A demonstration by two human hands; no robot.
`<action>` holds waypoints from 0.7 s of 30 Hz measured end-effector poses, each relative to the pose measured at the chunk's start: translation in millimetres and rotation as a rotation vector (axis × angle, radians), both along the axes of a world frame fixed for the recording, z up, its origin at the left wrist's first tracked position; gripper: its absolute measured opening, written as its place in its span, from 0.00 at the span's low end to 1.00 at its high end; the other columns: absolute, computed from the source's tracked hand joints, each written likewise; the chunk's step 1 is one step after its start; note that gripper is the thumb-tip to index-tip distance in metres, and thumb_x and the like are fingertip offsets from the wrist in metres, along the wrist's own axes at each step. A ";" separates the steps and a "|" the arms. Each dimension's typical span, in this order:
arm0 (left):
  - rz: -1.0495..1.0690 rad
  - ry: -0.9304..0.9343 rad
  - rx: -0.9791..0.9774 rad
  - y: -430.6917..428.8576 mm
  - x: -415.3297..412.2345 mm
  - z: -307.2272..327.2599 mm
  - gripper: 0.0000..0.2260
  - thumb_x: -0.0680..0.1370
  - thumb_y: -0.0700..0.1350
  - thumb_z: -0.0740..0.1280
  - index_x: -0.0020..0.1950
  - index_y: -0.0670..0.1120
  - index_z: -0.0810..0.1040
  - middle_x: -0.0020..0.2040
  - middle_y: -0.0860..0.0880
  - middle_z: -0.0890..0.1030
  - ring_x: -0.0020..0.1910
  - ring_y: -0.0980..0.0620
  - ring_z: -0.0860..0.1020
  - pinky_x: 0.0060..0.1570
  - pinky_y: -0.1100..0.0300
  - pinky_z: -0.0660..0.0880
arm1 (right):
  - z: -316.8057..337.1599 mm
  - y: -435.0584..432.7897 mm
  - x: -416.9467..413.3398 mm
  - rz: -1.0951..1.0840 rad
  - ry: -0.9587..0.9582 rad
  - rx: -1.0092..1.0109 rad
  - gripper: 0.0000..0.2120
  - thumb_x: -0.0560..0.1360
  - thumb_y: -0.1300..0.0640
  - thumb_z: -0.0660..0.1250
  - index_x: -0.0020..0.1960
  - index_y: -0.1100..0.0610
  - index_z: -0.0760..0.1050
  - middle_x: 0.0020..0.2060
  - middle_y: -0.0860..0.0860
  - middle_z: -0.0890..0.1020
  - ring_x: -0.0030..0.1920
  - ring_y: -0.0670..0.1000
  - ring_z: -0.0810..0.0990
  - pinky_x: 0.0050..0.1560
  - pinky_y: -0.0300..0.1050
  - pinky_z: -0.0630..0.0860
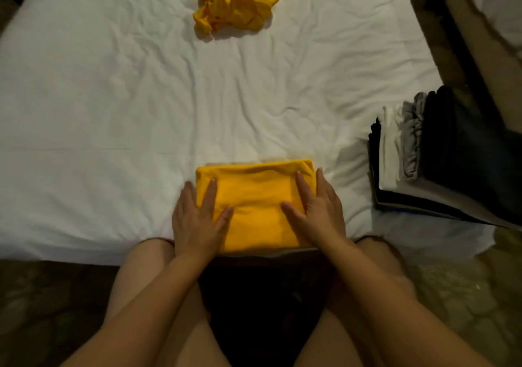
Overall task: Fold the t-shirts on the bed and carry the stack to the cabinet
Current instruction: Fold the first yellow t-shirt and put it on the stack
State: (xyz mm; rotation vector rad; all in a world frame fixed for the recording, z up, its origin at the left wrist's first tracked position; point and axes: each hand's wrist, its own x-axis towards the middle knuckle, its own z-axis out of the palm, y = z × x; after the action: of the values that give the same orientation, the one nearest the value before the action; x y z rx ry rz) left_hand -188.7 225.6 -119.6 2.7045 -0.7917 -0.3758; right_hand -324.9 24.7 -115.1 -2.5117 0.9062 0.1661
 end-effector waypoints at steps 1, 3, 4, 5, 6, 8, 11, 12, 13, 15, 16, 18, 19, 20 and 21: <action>0.033 0.023 0.009 0.3 -1.2 4.7 0.39 0.71 0.73 0.43 0.74 0.51 0.63 0.70 0.33 0.65 0.64 0.31 0.68 0.60 0.40 0.68 | 3.2 0.8 2.4 -0.007 0.007 0.029 0.42 0.66 0.25 0.45 0.76 0.41 0.46 0.77 0.51 0.47 0.74 0.55 0.50 0.71 0.52 0.53; 0.082 0.113 0.031 -2.9 -1.4 14.4 0.42 0.65 0.74 0.47 0.75 0.54 0.57 0.69 0.35 0.64 0.63 0.34 0.68 0.61 0.45 0.66 | 7.8 -0.6 6.5 -0.046 -0.054 0.145 0.39 0.70 0.31 0.58 0.76 0.44 0.51 0.75 0.52 0.55 0.72 0.57 0.57 0.68 0.52 0.60; 0.092 0.174 0.021 -5.5 -0.8 18.4 0.42 0.65 0.74 0.51 0.76 0.55 0.53 0.68 0.36 0.64 0.62 0.35 0.68 0.61 0.48 0.66 | 9.4 -2.8 7.7 -0.080 -0.110 0.234 0.38 0.71 0.37 0.65 0.75 0.45 0.53 0.74 0.53 0.58 0.71 0.57 0.60 0.67 0.51 0.62; 0.091 0.234 0.000 -7.3 0.8 20.6 0.42 0.67 0.72 0.59 0.76 0.55 0.50 0.67 0.36 0.64 0.62 0.36 0.69 0.61 0.50 0.66 | 12.3 -5.4 8.1 -0.104 -0.150 0.319 0.37 0.72 0.43 0.69 0.75 0.45 0.55 0.73 0.53 0.60 0.70 0.57 0.62 0.66 0.49 0.63; 0.080 0.298 -0.012 -8.6 3.7 23.2 0.43 0.69 0.66 0.66 0.76 0.56 0.48 0.66 0.36 0.65 0.62 0.36 0.69 0.60 0.52 0.67 | 15.1 -8.8 7.6 -0.113 -0.163 0.396 0.37 0.72 0.48 0.71 0.75 0.45 0.55 0.72 0.53 0.60 0.70 0.57 0.63 0.65 0.48 0.64; 0.033 0.402 -0.006 -7.2 13.9 25.0 0.47 0.69 0.56 0.73 0.76 0.56 0.45 0.68 0.36 0.66 0.64 0.38 0.69 0.58 0.54 0.68 | 21.7 -15.7 6.9 -0.115 -0.158 0.523 0.38 0.71 0.53 0.72 0.74 0.44 0.55 0.71 0.54 0.62 0.69 0.57 0.65 0.64 0.48 0.66; -0.031 0.453 0.017 -2.0 24.0 30.6 0.49 0.68 0.52 0.75 0.76 0.53 0.42 0.72 0.38 0.63 0.68 0.39 0.66 0.60 0.55 0.67 | 34.0 -19.7 5.1 -0.125 -0.153 0.615 0.39 0.71 0.55 0.72 0.75 0.45 0.55 0.72 0.54 0.62 0.69 0.57 0.65 0.65 0.50 0.66; -0.036 0.446 0.018 -0.9 24.7 33.4 0.50 0.68 0.52 0.75 0.76 0.52 0.41 0.72 0.38 0.61 0.68 0.39 0.65 0.61 0.54 0.66 | 38.6 -19.5 4.7 -0.117 -0.157 0.622 0.40 0.71 0.56 0.72 0.75 0.46 0.54 0.72 0.53 0.62 0.69 0.57 0.64 0.66 0.50 0.65; -0.039 0.437 0.016 -0.8 23.7 37.4 0.50 0.68 0.52 0.75 0.76 0.51 0.41 0.73 0.39 0.60 0.69 0.39 0.64 0.62 0.54 0.65 | 44.2 -19.5 3.8 -0.106 -0.168 0.618 0.41 0.71 0.56 0.72 0.76 0.47 0.53 0.72 0.53 0.61 0.70 0.56 0.63 0.66 0.49 0.65; -0.060 0.432 -0.002 -4.8 17.6 49.5 0.50 0.68 0.52 0.75 0.77 0.50 0.42 0.73 0.39 0.58 0.70 0.40 0.62 0.64 0.52 0.65 | 57.7 -22.1 -1.6 -0.080 -0.192 0.588 0.42 0.71 0.57 0.73 0.76 0.48 0.51 0.73 0.53 0.60 0.70 0.55 0.63 0.67 0.49 0.64; -0.080 0.431 -0.020 -8.7 14.1 57.8 0.50 0.68 0.52 0.75 0.77 0.50 0.42 0.73 0.40 0.57 0.70 0.40 0.62 0.64 0.52 0.65 | 65.9 -25.3 -6.5 -0.075 -0.202 0.571 0.42 0.71 0.57 0.73 0.76 0.49 0.51 0.73 0.53 0.60 0.71 0.55 0.62 0.67 0.48 0.64; -0.127 0.414 -0.059 -20.0 7.1 78.4 0.50 0.68 0.52 0.75 0.77 0.50 0.41 0.74 0.40 0.56 0.70 0.40 0.61 0.64 0.51 0.65 | 86.0 -35.3 -19.5 -0.086 -0.233 0.553 0.42 0.71 0.58 0.72 0.76 0.49 0.51 0.73 0.52 0.59 0.71 0.55 0.61 0.68 0.49 0.63; -0.149 0.399 -0.082 -27.4 3.4 90.5 0.50 0.68 0.52 0.75 0.76 0.50 0.41 0.74 0.41 0.55 0.70 0.40 0.61 0.64 0.51 0.65 | 98.3 -40.8 -28.0 -0.097 -0.256 0.539 0.41 0.71 0.58 0.72 0.76 0.48 0.51 0.73 0.52 0.59 0.71 0.55 0.61 0.69 0.50 0.63; -0.173 0.382 -0.109 -36.4 -0.5 103.5 0.50 0.68 0.52 0.75 0.76 0.51 0.40 0.74 0.41 0.55 0.70 0.40 0.61 0.63 0.51 0.65 | 111.1 -47.7 -37.4 -0.109 -0.290 0.517 0.41 0.71 0.59 0.72 0.76 0.48 0.51 0.73 0.52 0.59 0.71 0.54 0.61 0.69 0.51 0.63; -0.199 0.365 -0.140 -46.9 -4.9 117.5 0.50 0.68 0.52 0.74 0.76 0.51 0.40 0.74 0.42 0.55 0.70 0.41 0.61 0.63 0.51 0.65 | 124.6 -55.3 -47.6 -0.120 -0.338 0.494 0.42 0.71 0.60 0.72 0.76 0.48 0.52 0.72 0.51 0.61 0.70 0.53 0.62 0.69 0.50 0.64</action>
State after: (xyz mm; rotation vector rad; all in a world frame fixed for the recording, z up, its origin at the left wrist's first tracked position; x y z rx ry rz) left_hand -193.6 178.8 -2.1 2.3363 -0.9368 -0.8005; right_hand -372.5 -30.6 9.5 -1.9478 0.7623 -0.0673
